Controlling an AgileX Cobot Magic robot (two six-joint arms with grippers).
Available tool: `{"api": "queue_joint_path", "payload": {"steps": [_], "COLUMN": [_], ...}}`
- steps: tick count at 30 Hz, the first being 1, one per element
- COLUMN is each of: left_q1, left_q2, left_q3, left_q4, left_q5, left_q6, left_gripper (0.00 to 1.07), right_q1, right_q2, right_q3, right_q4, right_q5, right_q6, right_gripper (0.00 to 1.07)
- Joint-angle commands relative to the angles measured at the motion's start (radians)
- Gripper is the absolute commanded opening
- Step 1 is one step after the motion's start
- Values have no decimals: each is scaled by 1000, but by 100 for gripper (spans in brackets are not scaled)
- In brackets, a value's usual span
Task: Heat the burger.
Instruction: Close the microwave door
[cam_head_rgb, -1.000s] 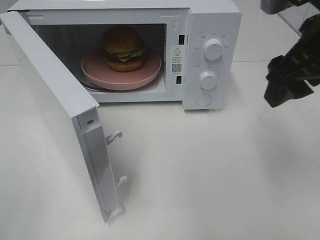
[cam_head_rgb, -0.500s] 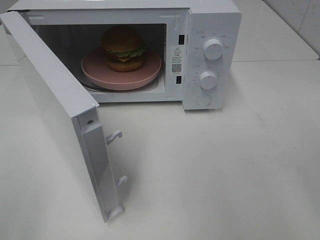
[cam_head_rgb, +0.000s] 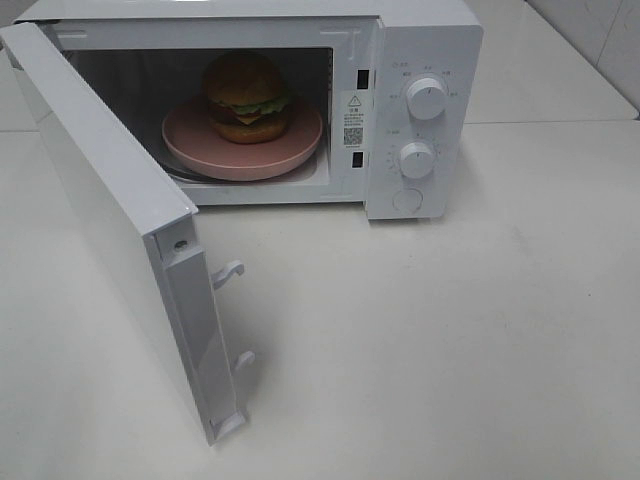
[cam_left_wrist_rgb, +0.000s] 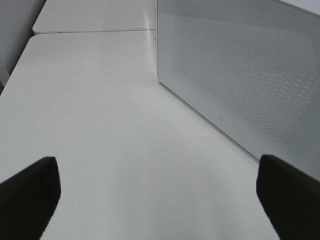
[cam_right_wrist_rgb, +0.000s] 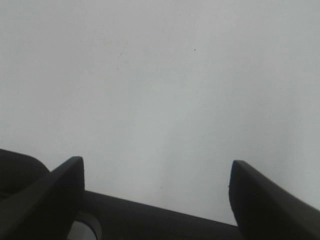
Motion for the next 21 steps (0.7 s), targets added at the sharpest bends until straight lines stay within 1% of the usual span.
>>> {"api": "queue_joint_path", "payload": {"steps": [1, 3, 4, 6, 8, 9, 11, 12, 13, 15, 19, 21], "left_q1": [-4, -4, -4, -4, -4, -4, -4, -4, -4, -4, -4, -4], "left_q2": [-23, -23, -23, -23, -23, -23, -23, -23, -23, -23, -23, -23], "left_q3": [4, 4, 4, 4, 4, 4, 4, 4, 4, 4, 4, 4], "left_q4": [-4, -4, -4, -4, -4, -4, -4, -4, -4, -4, -4, -4], "left_q5": [-10, -10, -10, -10, -10, -10, -10, -10, -10, -10, -10, -10], "left_q6": [-4, -4, -4, -4, -4, -4, -4, -4, -4, -4, -4, -4], "left_gripper": [100, 100, 100, 100, 100, 100, 100, 100, 100, 100, 100, 100], "right_q1": [-36, -100, -100, -158, -170, -198, -209, -232, -232, -254, -262, -262], "right_q2": [-74, -175, -175, -274, -298, -352, -373, -420, -420, -480, -533, -594], "right_q3": [22, 51, 51, 84, 94, 120, 133, 159, 159, 183, 183, 183], "right_q4": [-7, 6, 6, 31, 39, 54, 60, 68, 68, 72, 71, 71], "right_q5": [-18, -36, -36, -50, -51, -51, -52, -58, -58, -67, -67, -67], "right_q6": [6, 6, 6, 6, 6, 6, 5, 2, 2, -7, -7, -9], "right_gripper": [76, 76, 76, 76, 76, 76, 76, 76, 76, 76, 76, 76]}}
